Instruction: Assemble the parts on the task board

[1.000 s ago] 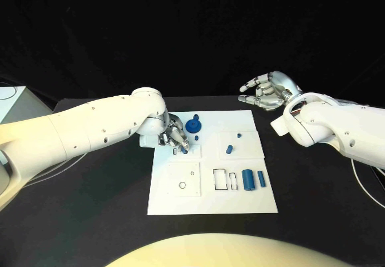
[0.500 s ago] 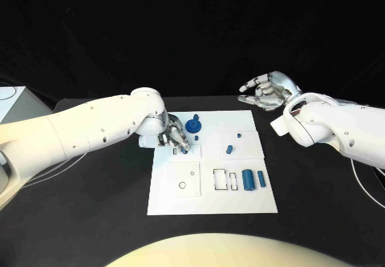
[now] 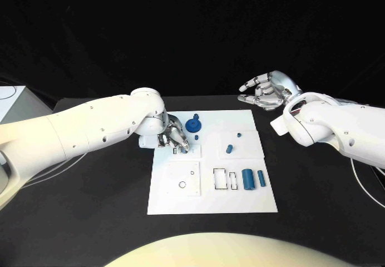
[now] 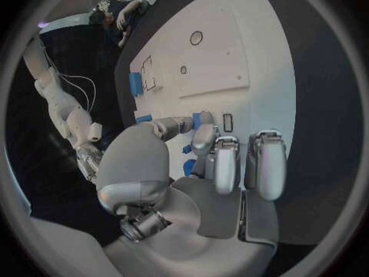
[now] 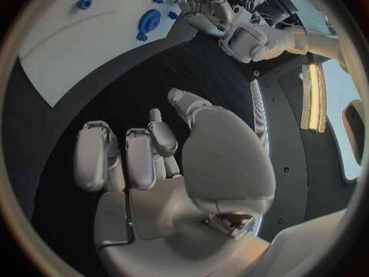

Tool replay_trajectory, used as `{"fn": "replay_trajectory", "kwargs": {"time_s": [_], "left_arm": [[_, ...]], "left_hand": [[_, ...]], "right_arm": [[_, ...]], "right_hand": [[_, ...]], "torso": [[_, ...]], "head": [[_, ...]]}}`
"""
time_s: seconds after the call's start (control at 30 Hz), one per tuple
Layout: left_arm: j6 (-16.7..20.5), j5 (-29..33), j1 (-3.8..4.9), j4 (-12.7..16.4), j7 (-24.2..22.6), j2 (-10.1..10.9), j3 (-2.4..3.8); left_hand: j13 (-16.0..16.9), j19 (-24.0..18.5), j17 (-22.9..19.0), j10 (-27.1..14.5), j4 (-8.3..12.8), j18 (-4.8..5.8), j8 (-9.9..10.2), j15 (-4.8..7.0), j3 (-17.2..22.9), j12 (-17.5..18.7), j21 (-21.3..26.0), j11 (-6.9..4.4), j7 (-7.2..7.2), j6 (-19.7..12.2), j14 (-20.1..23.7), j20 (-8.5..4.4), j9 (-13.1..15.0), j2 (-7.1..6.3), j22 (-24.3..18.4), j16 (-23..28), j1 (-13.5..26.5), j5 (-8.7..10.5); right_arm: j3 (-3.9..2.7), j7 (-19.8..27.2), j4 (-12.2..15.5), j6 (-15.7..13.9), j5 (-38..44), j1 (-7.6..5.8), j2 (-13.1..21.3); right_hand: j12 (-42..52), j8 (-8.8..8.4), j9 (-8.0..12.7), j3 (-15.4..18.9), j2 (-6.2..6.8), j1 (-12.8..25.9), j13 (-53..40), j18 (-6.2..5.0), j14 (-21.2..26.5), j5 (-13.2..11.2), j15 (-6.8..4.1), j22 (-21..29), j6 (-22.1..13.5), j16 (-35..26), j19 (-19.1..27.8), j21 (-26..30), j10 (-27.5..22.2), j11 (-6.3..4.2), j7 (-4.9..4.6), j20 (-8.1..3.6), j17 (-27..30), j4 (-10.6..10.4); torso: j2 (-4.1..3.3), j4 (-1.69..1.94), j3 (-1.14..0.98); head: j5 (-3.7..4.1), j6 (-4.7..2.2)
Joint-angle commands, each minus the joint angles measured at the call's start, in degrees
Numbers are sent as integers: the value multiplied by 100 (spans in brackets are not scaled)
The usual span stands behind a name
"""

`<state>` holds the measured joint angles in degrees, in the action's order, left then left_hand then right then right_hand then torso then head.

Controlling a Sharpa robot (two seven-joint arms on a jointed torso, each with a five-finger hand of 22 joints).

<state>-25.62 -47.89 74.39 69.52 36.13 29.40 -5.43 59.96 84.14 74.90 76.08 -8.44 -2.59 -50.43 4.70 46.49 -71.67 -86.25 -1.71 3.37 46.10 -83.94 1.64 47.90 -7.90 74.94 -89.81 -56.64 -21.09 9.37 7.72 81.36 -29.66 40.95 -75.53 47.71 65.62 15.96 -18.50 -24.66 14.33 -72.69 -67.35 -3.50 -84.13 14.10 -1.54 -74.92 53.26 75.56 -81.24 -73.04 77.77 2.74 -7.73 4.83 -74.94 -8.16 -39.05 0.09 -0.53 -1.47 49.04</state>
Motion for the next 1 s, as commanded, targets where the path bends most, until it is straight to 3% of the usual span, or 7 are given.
{"fn": "replay_trajectory", "kwargs": {"time_s": [0.03,0.67,1.0], "left_arm": [[-47,81,-10,23,-42,-27,-1],[125,-96,-10,-88,18,-123,-4],[102,-78,-15,-217,66,-229,-56]], "left_hand": [[7,134,1510,10,1069,76,15,19,1033,-14,0,-1,-83,51,-606,-17,4,15,699,-19,-52,-23],[5,118,1510,14,1065,69,29,16,1019,-11,12,4,-79,62,-606,-15,4,26,673,-19,-33,-25],[8,115,1510,17,1060,68,34,15,1013,-12,15,6,-77,63,-606,-14,4,34,669,-19,-27,-20]], "right_arm": [[-1,40,0,86,40,5,-7],[-1,46,8,83,38,9,-2],[-1,46,22,84,38,9,2]], "right_hand": [[-25,38,-6,3,-37,30,-7,-64,-31,12,35,-205,-30,-5,39,-9,-25,4,-5,10,-145,-24],[-25,38,-6,3,-37,30,-7,-64,-31,12,35,-205,-30,-5,39,-9,-25,4,-5,10,-145,-24],[-46,41,-7,7,-36,26,5,-68,-25,11,36,-196,-35,-20,52,7,-32,5,-5,10,-132,-31]], "torso": [[-2,3,0],[0,0,-1],[0,-5,-2]], "head": [[3,1],[-3,12],[4,18]]}}
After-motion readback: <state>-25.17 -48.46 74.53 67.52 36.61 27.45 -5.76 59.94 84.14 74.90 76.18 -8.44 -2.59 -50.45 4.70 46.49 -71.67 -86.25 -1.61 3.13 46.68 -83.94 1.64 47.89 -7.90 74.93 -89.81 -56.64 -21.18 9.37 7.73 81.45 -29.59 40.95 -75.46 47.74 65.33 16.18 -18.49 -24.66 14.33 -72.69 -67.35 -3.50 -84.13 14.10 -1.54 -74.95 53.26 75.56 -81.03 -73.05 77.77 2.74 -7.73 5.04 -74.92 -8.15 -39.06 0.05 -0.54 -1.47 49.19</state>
